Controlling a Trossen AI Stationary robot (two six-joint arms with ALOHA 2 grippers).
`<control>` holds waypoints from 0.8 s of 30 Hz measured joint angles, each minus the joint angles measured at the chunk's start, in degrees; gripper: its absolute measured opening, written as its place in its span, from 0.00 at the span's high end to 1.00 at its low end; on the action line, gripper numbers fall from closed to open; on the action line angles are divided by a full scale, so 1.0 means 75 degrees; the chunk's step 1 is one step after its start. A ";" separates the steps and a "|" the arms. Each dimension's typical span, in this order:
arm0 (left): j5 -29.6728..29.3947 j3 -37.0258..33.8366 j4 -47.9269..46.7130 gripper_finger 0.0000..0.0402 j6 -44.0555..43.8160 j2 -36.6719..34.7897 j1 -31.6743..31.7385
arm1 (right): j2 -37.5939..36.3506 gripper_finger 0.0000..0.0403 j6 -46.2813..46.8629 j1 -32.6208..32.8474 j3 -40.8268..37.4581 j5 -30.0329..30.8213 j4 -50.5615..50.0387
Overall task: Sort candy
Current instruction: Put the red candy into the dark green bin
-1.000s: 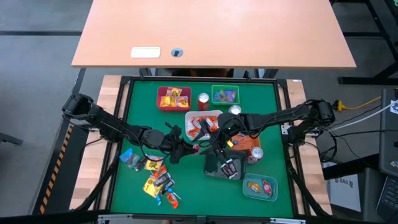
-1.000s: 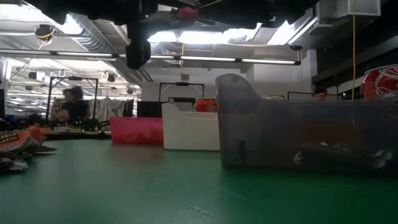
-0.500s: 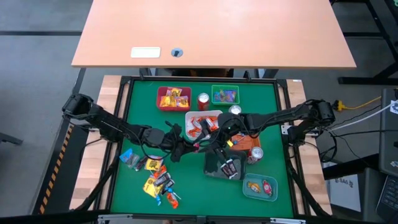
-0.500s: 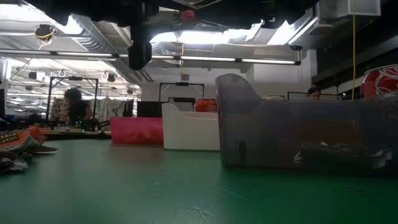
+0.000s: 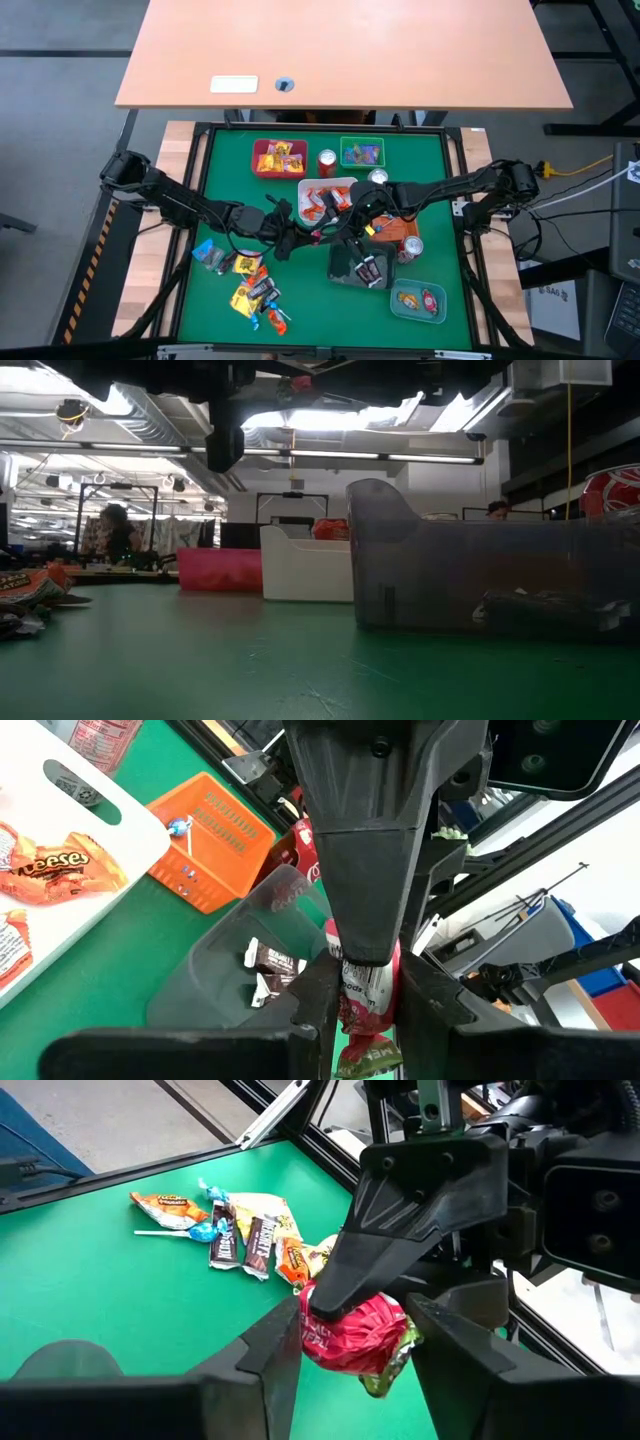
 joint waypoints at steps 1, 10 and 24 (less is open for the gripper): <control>0.0017 0.0000 0.0000 0.83 0.0001 0.0000 0.0000 | 0.0000 0.59 0.0000 0.0000 0.0000 0.0000 0.0002; 0.0030 0.0000 0.0005 0.65 0.0003 0.0000 0.0000 | 0.0000 0.59 -0.0003 0.0000 -0.0003 0.0000 -0.0021; 0.0044 0.0000 -0.0397 0.54 0.0044 0.0000 -0.0012 | -0.0225 0.59 -0.0003 0.0000 -0.0013 0.0002 -0.0404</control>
